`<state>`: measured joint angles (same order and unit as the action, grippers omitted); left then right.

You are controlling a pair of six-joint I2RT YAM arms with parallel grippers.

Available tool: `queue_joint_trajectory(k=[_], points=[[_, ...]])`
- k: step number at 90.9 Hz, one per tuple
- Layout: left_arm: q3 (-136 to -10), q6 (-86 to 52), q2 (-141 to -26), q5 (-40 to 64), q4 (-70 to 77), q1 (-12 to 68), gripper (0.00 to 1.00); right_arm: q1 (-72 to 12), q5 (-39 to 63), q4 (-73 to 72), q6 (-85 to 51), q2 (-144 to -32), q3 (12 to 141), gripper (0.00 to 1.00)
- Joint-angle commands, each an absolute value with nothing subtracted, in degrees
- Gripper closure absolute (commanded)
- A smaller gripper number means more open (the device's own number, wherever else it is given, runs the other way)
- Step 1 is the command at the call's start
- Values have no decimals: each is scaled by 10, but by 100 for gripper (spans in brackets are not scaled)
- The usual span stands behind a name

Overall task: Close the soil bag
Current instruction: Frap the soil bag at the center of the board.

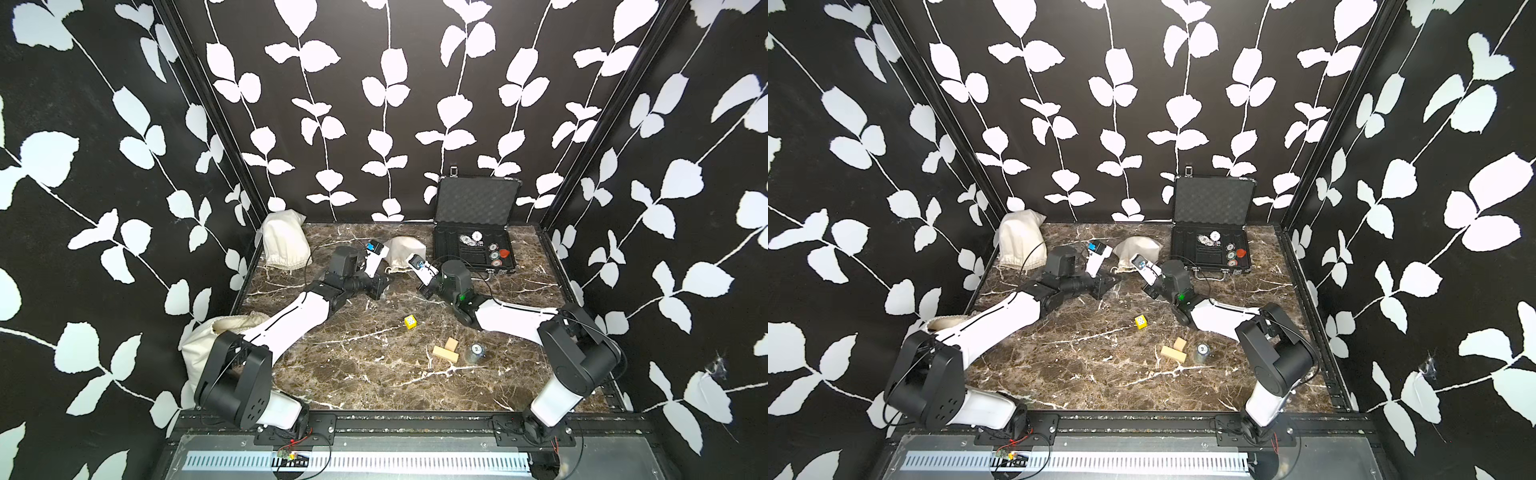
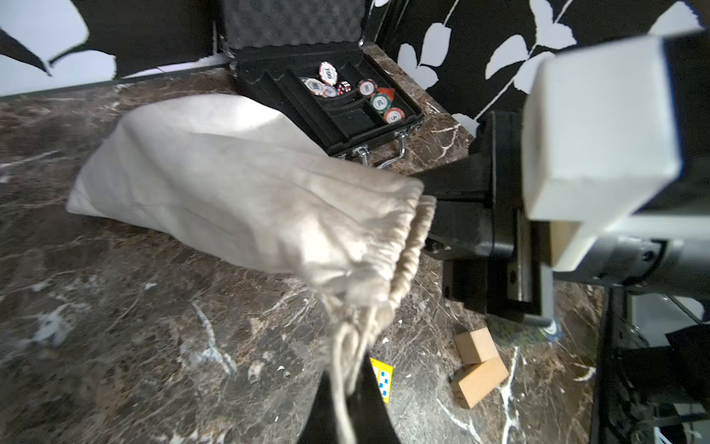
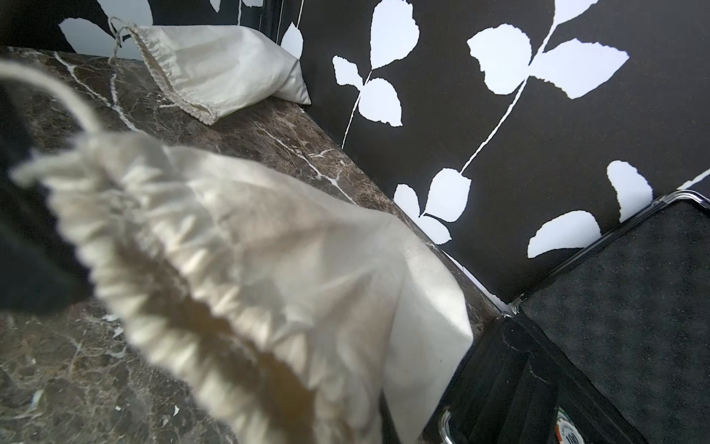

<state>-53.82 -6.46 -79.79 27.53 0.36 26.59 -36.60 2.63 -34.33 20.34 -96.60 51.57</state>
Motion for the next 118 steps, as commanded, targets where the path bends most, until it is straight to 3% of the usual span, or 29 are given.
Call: queue_joint_trajectory(k=[1,12,17,27,39,56,86,99,118], points=[[-561,-82,-711,202,-15,268,100,-343,-16,-351,196,-950,538,100],[-621,-94,-685,193,-45,268,100,-334,-21,-320,188,-931,550,99],[-668,-95,-697,193,-81,268,100,-334,-13,-321,182,-923,551,91],[-771,-95,-743,200,-151,268,100,-335,9,-316,165,-897,555,65],[-830,-121,-792,238,-157,271,100,-341,46,-283,148,-855,564,49],[-847,-133,-815,248,-156,274,100,-363,114,-269,113,-816,579,37],[-823,-139,-786,250,-140,275,100,-391,206,-280,67,-871,676,39],[-823,-143,-781,257,-136,275,100,-409,188,-271,64,-889,702,39],[-822,-147,-770,263,-130,275,100,-411,114,-248,71,-907,714,56]])
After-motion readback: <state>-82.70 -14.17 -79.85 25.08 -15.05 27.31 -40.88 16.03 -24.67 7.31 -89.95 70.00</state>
